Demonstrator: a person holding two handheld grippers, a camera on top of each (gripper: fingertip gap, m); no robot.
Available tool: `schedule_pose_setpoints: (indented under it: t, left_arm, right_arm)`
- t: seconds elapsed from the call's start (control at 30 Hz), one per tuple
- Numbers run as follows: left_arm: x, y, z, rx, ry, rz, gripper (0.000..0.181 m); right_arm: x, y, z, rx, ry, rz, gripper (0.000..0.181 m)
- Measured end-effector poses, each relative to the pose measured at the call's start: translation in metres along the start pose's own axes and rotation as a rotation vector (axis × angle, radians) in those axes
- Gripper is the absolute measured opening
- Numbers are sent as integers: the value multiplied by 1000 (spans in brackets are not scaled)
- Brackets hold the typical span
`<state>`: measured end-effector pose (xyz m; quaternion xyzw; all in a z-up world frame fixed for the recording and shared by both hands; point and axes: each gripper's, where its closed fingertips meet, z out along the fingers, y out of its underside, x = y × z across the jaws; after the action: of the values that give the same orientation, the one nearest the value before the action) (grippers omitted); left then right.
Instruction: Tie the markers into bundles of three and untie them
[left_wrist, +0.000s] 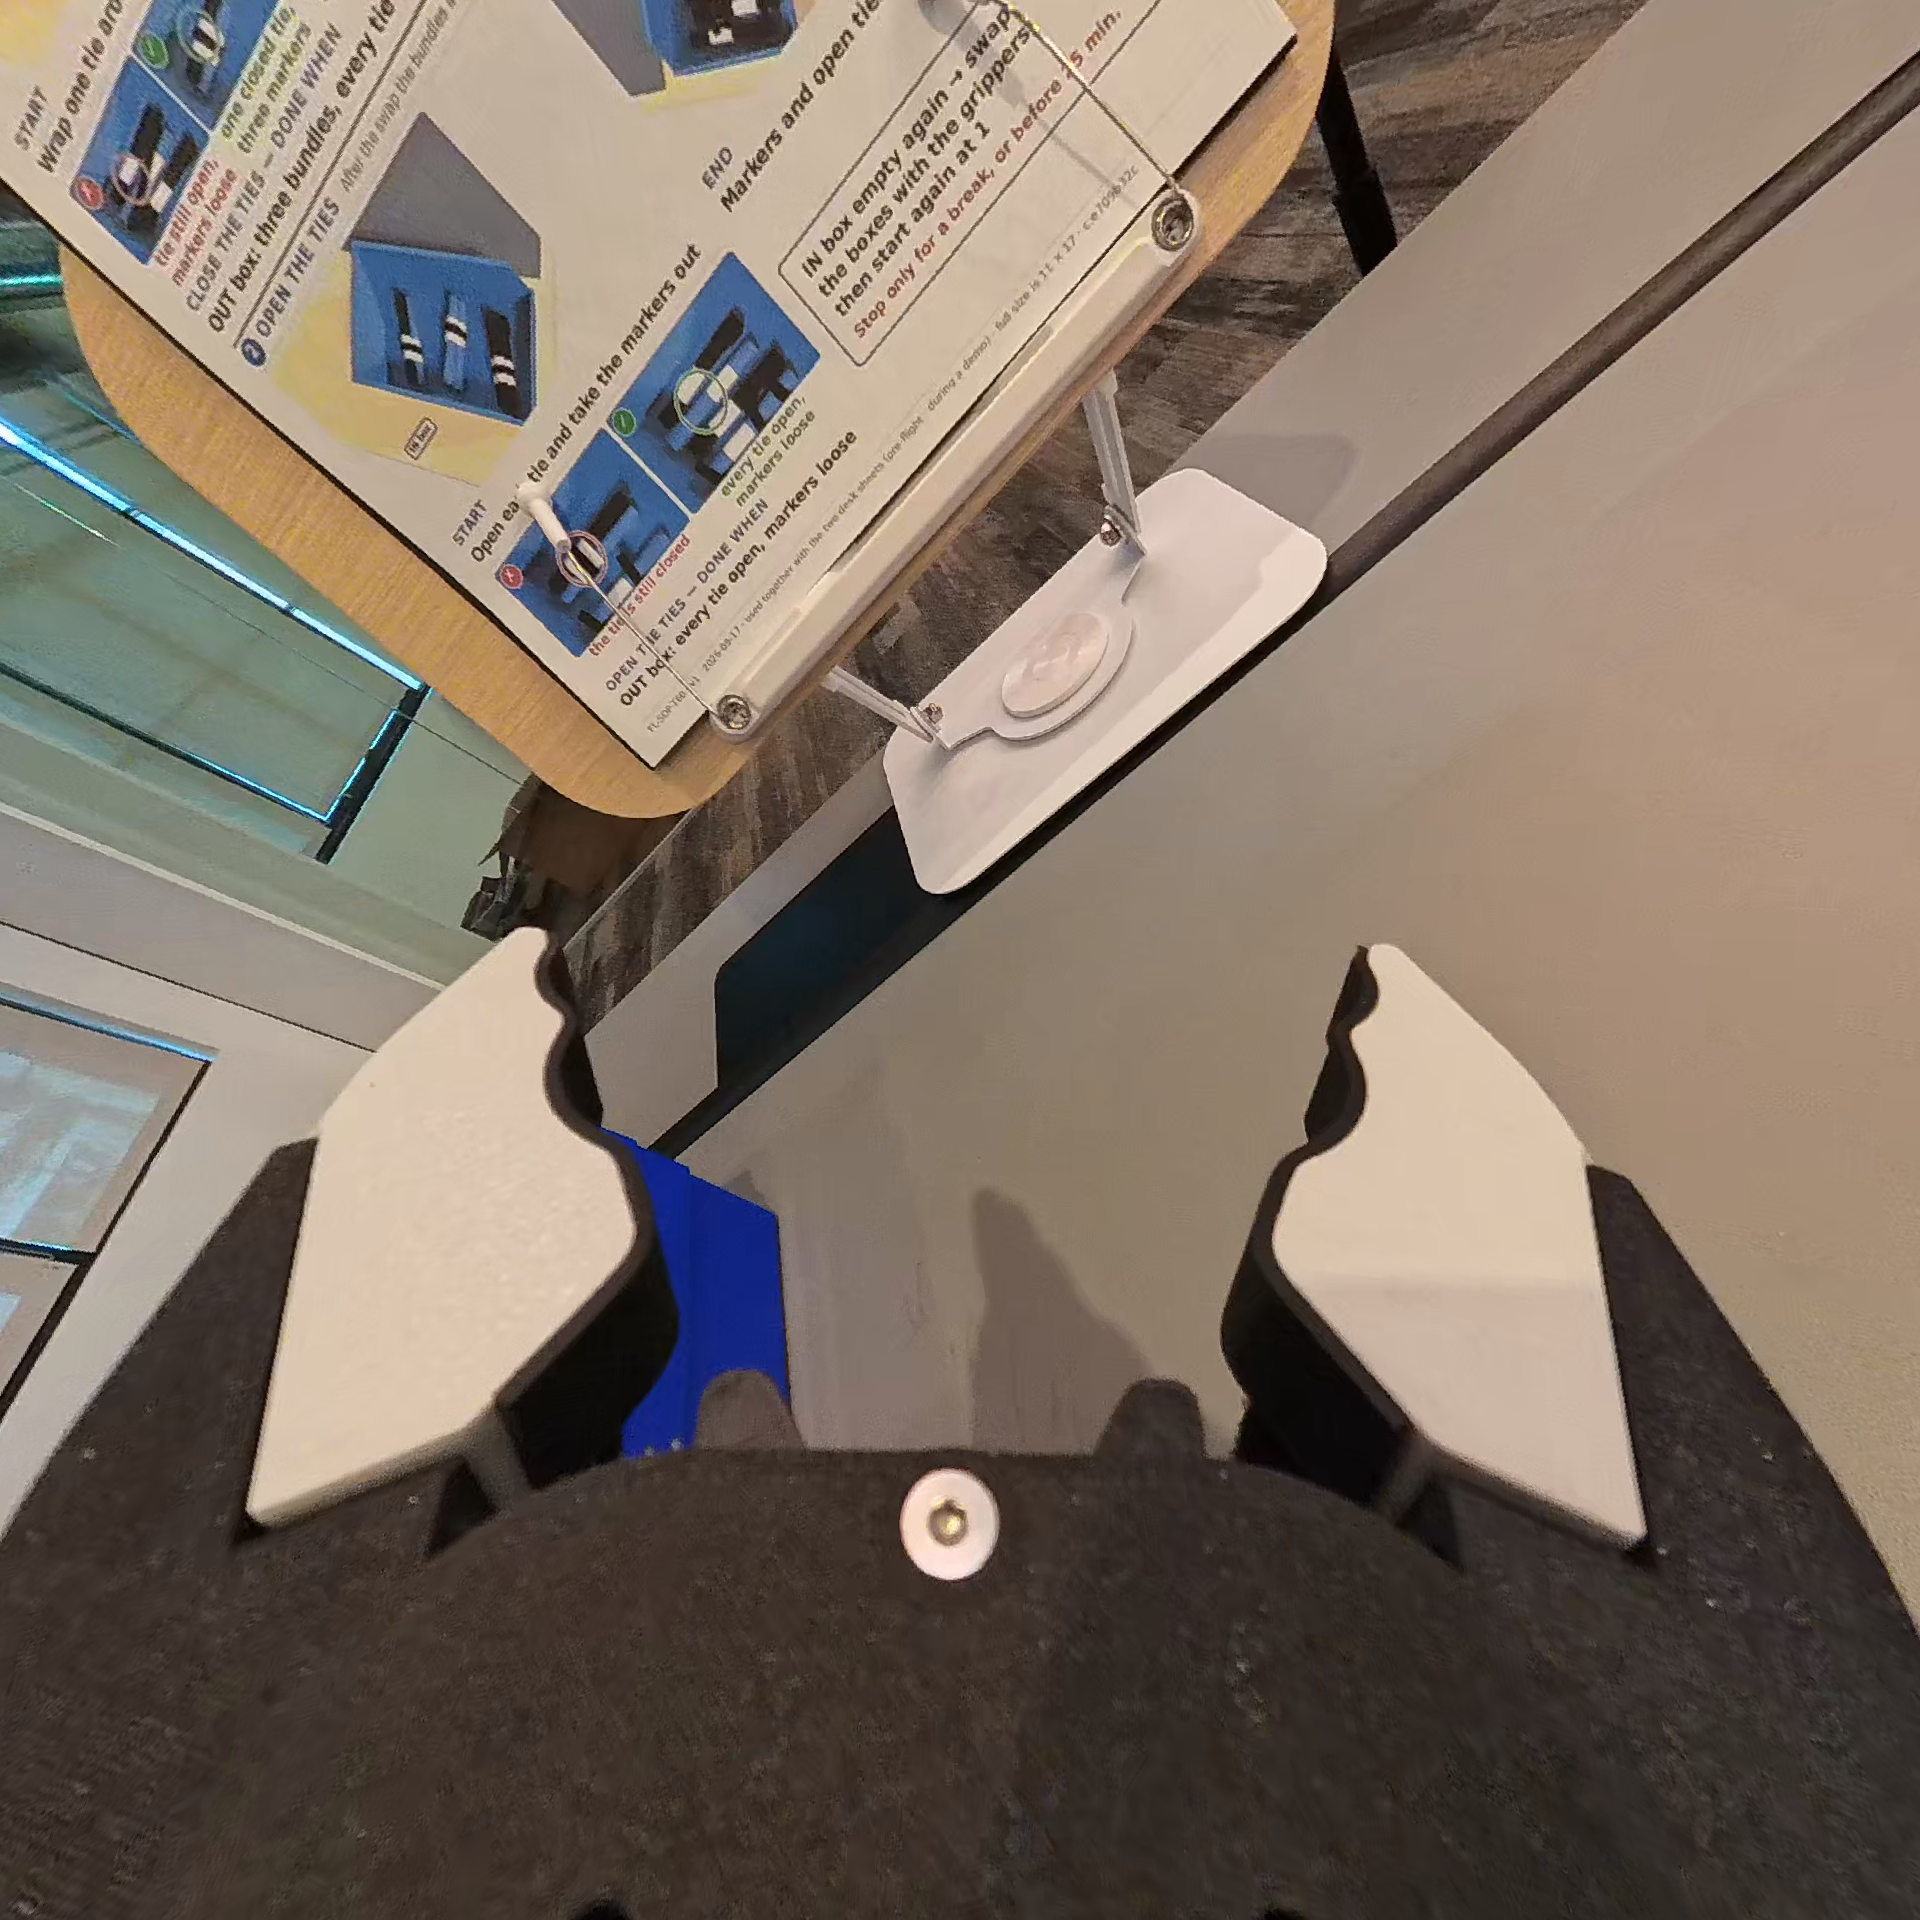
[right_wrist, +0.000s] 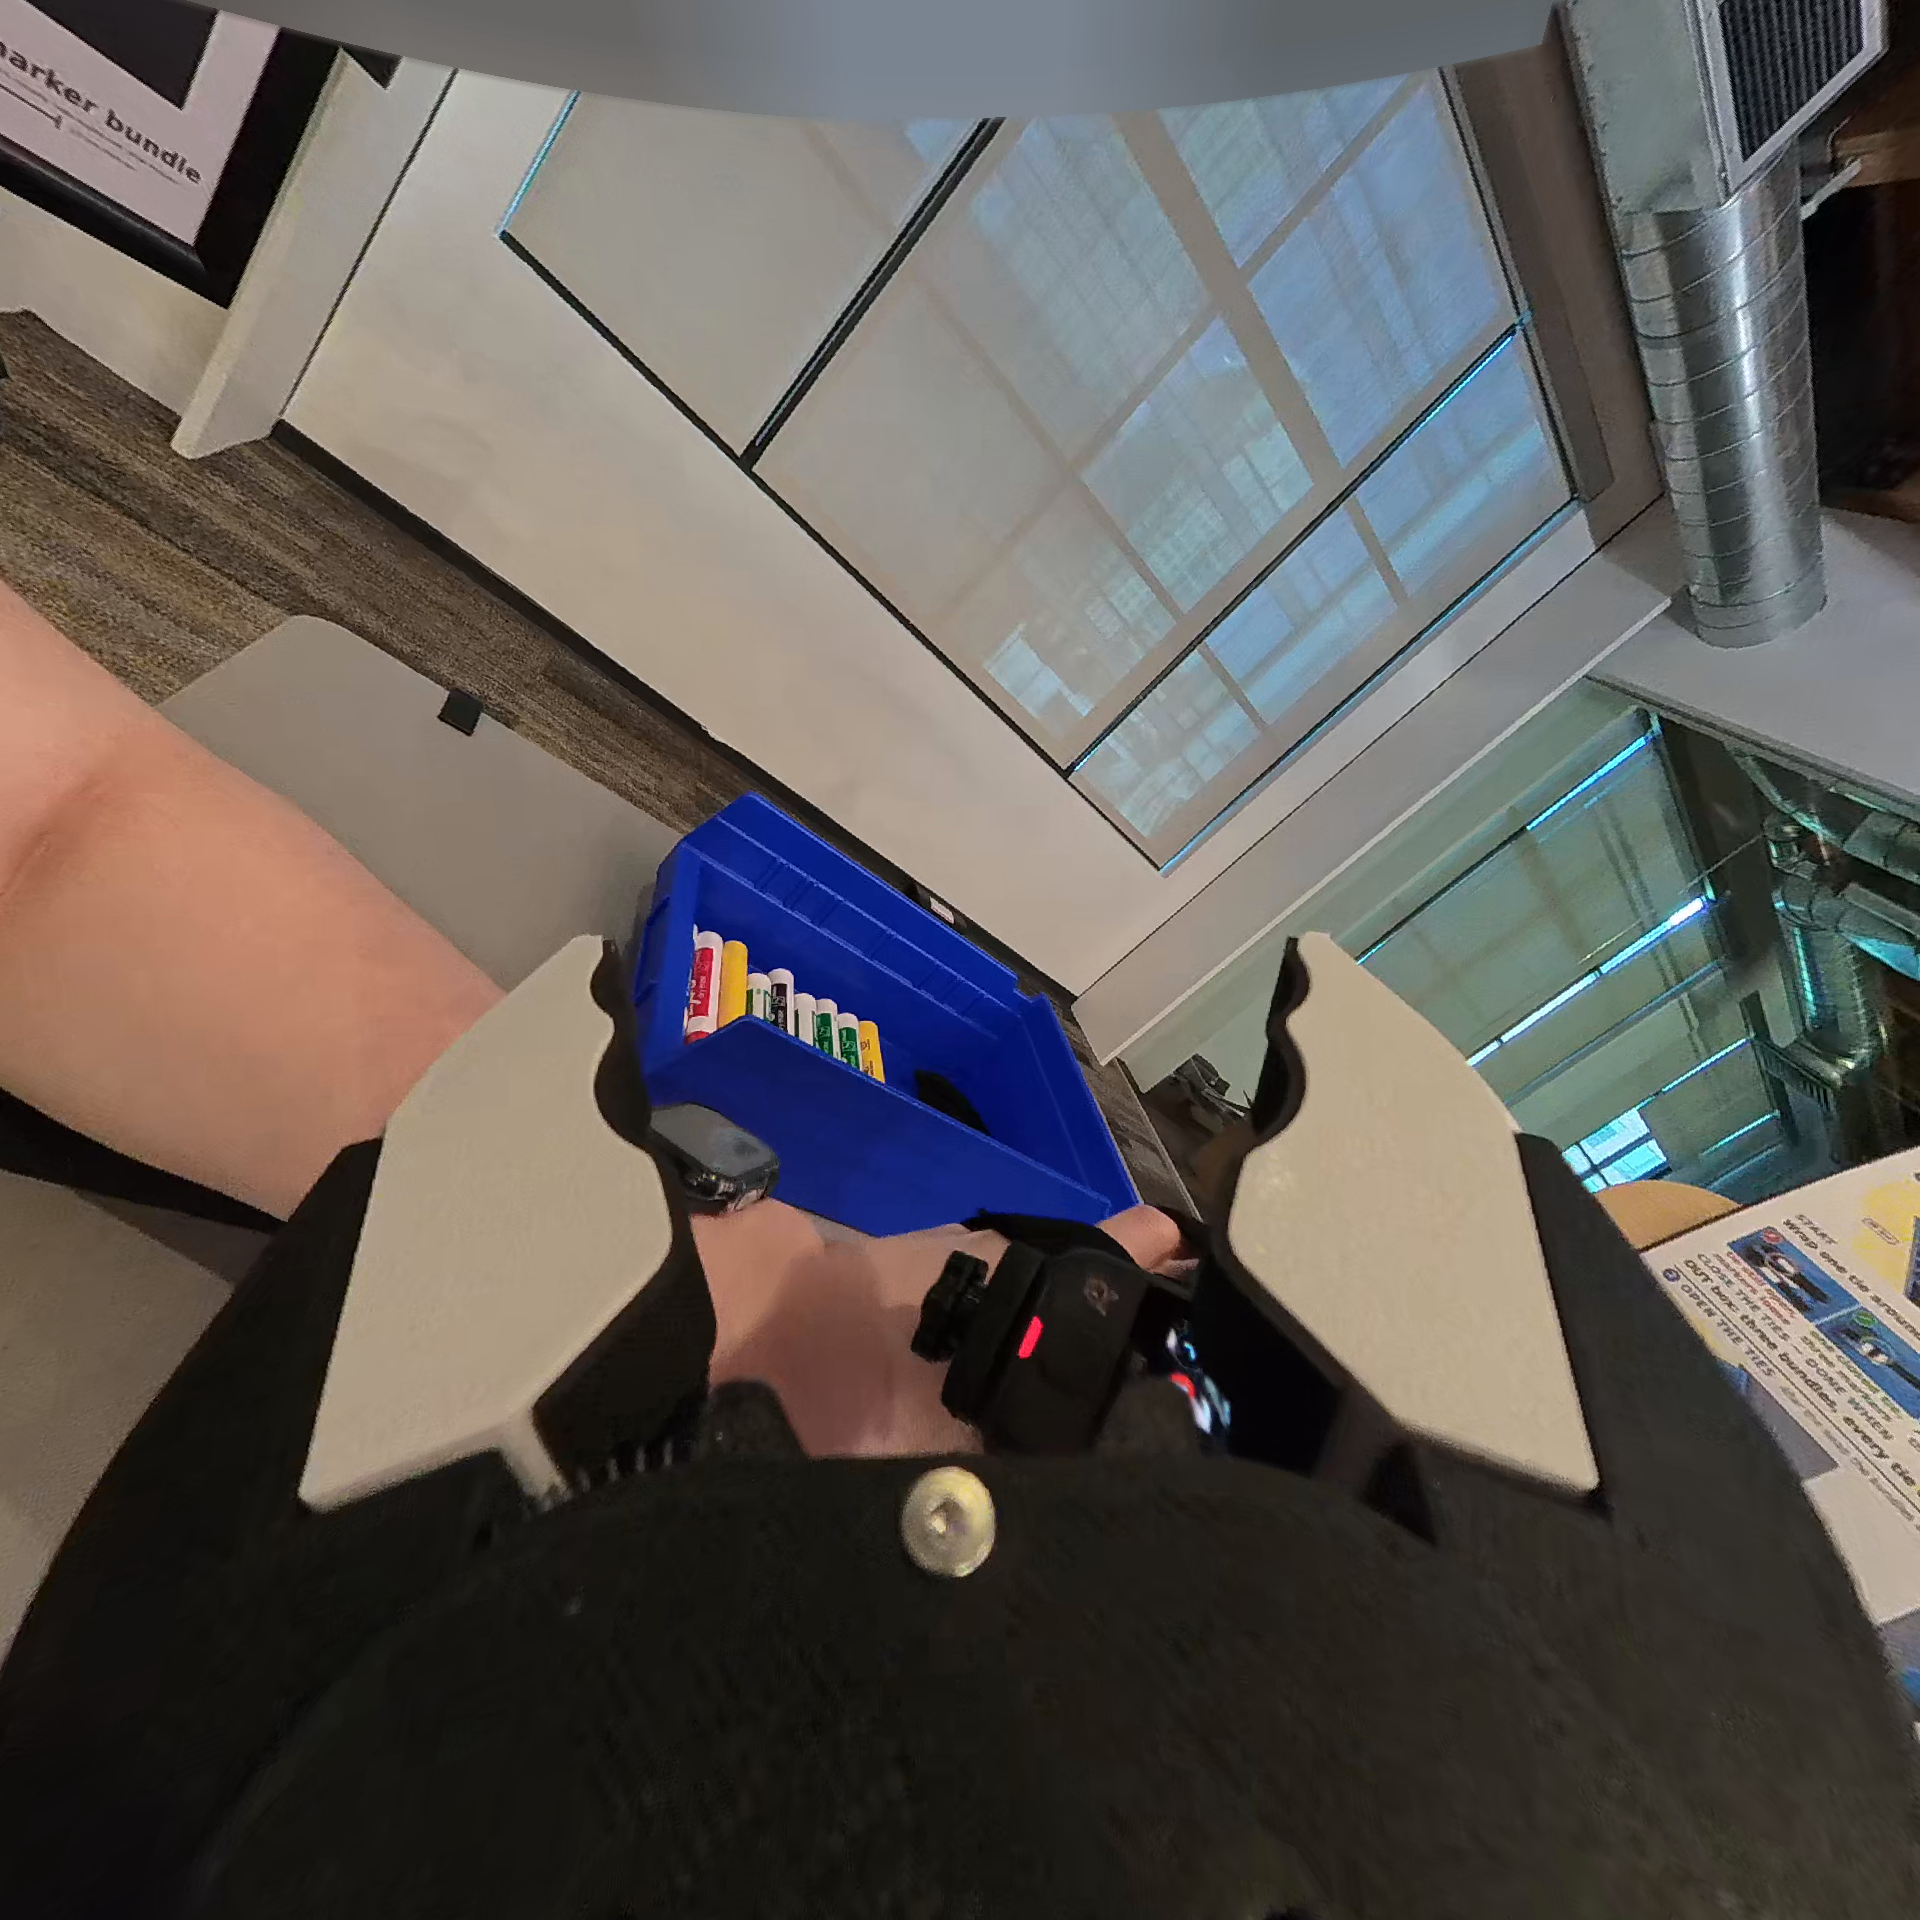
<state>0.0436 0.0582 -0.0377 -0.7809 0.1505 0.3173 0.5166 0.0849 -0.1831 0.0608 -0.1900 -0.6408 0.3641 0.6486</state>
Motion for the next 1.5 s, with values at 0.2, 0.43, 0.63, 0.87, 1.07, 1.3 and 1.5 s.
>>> schedule_pose_setpoints:
  t: [0.2,0.43,0.63,0.87,1.07,1.3,1.5]
  left_arm:
    - [2,1,1,-10,1,16,133]
    - [2,2,1,-10,25,-10,132]
    - [-3,3,2,1,54,-69,131]
    - [-83,-19,-27,169,31,-355,131]
    - [-88,-100,-120,577,243,-505,134]
    - [-6,-167,-244,1090,438,-349,140]
    - [11,-165,-303,1397,396,-254,135]
  right_arm:
    - [0,5,2,-17,-3,11,117]
    - [2,-15,-4,25,-6,-8,116]
    - [30,-17,-18,2,81,-36,115]
    - [152,51,-93,-238,494,-2,110]
    - [177,231,-170,-915,697,153,110]
    - [133,268,-149,-1273,585,-9,111]
    - [139,233,-138,-1283,660,-138,111]
